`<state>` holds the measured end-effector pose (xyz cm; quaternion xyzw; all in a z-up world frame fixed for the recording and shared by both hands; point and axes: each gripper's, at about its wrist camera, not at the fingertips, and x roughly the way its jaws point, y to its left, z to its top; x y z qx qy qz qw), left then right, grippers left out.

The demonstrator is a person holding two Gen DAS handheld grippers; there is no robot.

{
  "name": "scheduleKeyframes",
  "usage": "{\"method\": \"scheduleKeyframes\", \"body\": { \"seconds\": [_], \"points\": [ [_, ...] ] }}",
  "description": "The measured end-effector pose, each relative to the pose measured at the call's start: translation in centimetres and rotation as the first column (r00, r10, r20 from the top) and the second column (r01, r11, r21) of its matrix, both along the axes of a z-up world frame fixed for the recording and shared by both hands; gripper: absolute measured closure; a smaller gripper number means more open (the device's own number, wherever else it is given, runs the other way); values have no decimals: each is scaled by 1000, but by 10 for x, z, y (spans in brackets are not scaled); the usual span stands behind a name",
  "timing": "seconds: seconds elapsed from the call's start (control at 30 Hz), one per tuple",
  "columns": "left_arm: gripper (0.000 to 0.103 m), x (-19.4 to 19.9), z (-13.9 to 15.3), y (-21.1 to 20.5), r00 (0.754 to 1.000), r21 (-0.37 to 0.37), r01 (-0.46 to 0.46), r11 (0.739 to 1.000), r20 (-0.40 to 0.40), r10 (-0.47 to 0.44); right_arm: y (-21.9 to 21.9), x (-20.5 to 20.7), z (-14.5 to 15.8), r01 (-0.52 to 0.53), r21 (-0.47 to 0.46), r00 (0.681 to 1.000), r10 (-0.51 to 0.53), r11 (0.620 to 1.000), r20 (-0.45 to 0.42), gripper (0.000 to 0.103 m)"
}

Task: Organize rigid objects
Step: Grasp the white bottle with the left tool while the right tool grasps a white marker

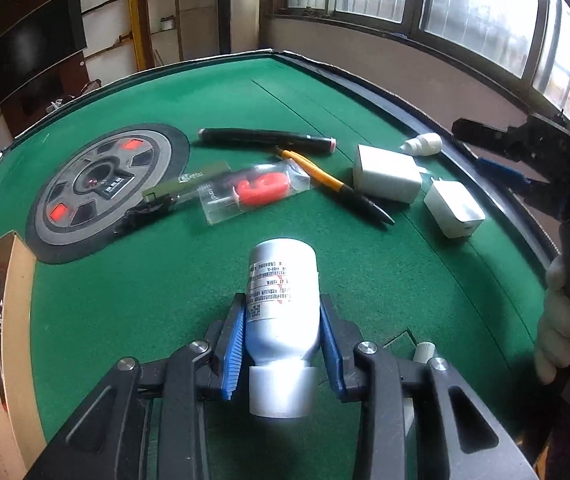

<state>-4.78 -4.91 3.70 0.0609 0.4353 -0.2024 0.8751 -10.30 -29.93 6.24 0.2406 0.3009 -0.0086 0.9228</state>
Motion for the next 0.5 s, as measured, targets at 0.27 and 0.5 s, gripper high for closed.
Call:
{"method": "scheduleKeyframes", "body": {
  "seconds": [0.27,0.5],
  "points": [
    [68,-38,31,43,997,-161,-61,985,32,67,5,3,-7,3,-32,999,-4,999,-41,31],
    [67,-71,53,84,988,-256,-94,962,92,121,16,-19,-4,-18,-15,996,16,1000,-85,31]
  ]
}}
